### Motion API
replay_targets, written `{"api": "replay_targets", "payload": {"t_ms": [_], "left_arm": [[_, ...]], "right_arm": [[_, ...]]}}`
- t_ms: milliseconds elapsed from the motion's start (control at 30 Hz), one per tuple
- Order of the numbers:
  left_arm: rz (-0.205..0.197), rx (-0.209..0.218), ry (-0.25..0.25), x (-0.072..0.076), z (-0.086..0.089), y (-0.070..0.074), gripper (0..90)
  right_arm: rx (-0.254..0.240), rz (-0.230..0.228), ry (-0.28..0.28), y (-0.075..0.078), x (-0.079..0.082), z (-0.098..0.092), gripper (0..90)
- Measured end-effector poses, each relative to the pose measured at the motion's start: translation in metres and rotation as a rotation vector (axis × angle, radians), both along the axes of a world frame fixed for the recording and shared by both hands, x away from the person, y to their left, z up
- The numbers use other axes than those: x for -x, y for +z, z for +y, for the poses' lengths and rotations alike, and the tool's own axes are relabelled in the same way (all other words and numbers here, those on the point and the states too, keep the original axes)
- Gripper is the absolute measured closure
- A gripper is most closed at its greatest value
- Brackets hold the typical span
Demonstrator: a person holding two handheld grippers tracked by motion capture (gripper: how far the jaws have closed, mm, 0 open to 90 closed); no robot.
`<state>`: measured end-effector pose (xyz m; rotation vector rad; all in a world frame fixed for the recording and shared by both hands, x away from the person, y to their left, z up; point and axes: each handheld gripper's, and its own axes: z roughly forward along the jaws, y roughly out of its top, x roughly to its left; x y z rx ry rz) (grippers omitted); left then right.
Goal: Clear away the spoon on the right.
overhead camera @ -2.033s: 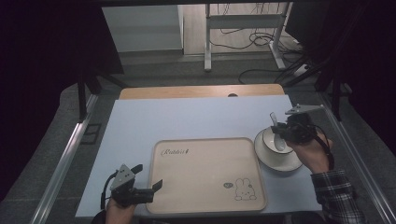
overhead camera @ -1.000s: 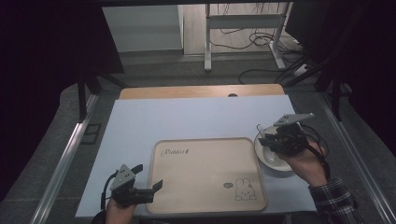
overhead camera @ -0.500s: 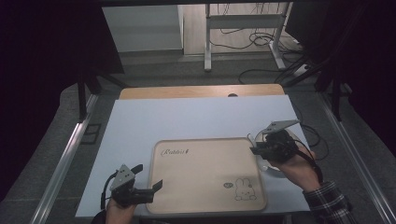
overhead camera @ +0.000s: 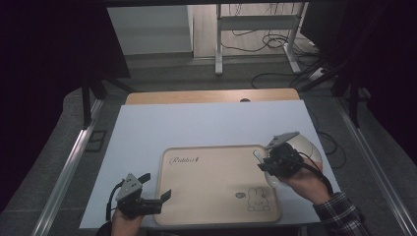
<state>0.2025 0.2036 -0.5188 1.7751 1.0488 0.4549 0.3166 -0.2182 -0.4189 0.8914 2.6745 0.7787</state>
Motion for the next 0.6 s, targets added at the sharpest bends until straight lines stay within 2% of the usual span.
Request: {"api": "replay_targets", "payload": {"t_ms": [600], "left_arm": [[0.000, 0.000, -0.001, 0.000, 0.000, 0.000, 3.5]], "right_arm": [[0.118, 0.073, 0.050, -0.034, -0.002, 0.020, 75.7]]}}
